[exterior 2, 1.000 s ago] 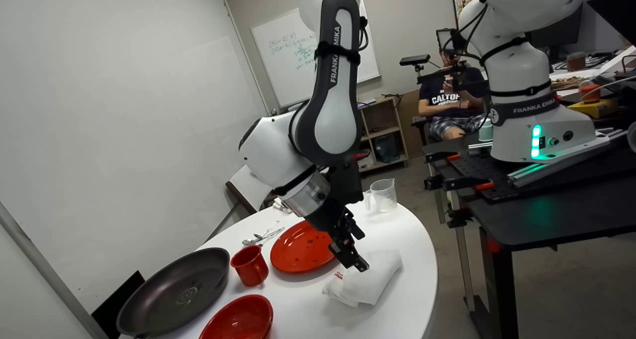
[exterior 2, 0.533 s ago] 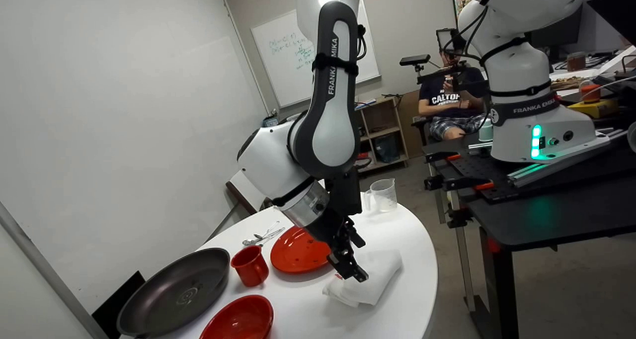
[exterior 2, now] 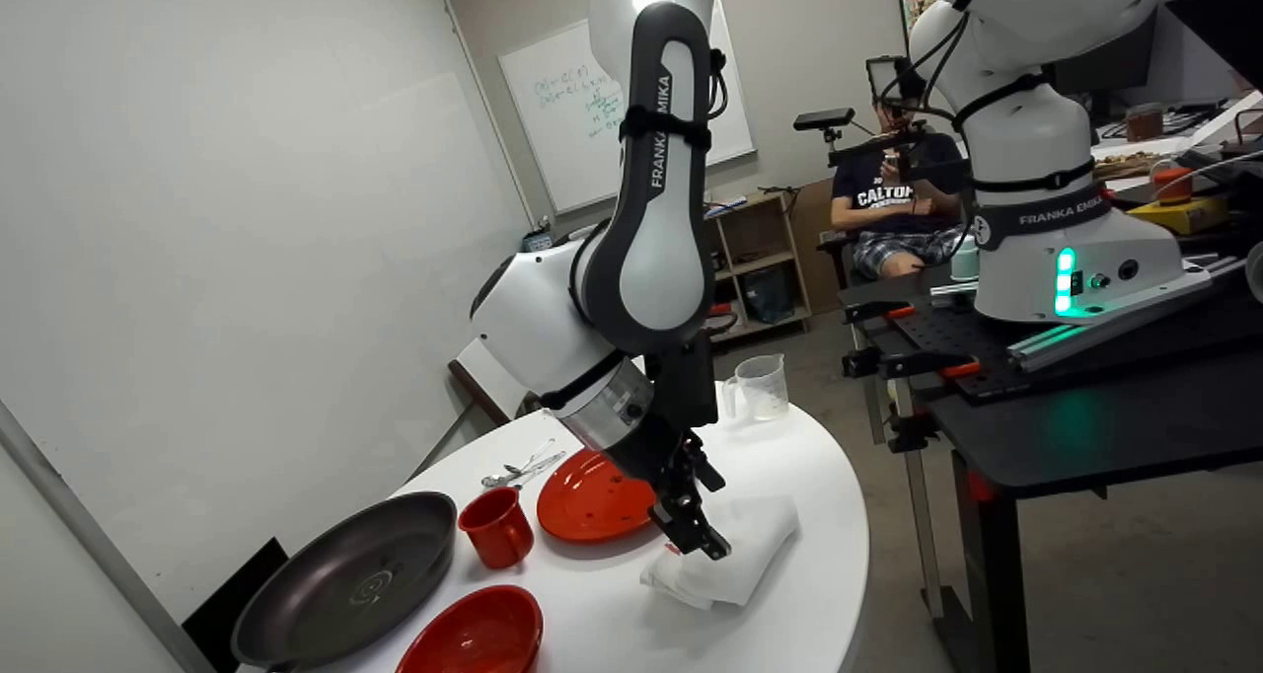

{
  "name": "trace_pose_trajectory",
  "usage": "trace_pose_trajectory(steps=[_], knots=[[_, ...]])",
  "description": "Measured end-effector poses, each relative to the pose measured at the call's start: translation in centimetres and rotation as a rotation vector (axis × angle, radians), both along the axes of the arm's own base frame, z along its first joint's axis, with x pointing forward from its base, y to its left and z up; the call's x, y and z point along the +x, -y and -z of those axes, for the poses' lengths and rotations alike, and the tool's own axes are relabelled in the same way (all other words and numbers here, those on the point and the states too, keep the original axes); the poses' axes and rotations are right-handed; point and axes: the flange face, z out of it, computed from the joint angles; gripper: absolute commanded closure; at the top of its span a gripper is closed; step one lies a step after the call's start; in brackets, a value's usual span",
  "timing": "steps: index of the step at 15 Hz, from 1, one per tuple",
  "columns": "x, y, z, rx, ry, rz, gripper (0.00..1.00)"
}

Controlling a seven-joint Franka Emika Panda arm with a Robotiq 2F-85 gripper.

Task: Pick up the cloth and wipe the plate

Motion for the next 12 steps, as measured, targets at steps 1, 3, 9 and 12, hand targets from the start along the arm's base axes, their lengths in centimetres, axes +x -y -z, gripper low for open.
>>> trace_pose_trajectory(steps=[1, 3, 9, 12], knots=[[0.0, 0.0, 0.0, 0.0, 0.0, 0.0, 0.0], [-0.1, 0.0, 0.1, -0.001, -0.001, 0.0, 0.0], [-1.0, -0.1, 2.8, -0.026, -0.006, -0.011, 0.0], [-1.3, -0.3, 4.7, -0.061, 0.016, -0.011, 0.0]])
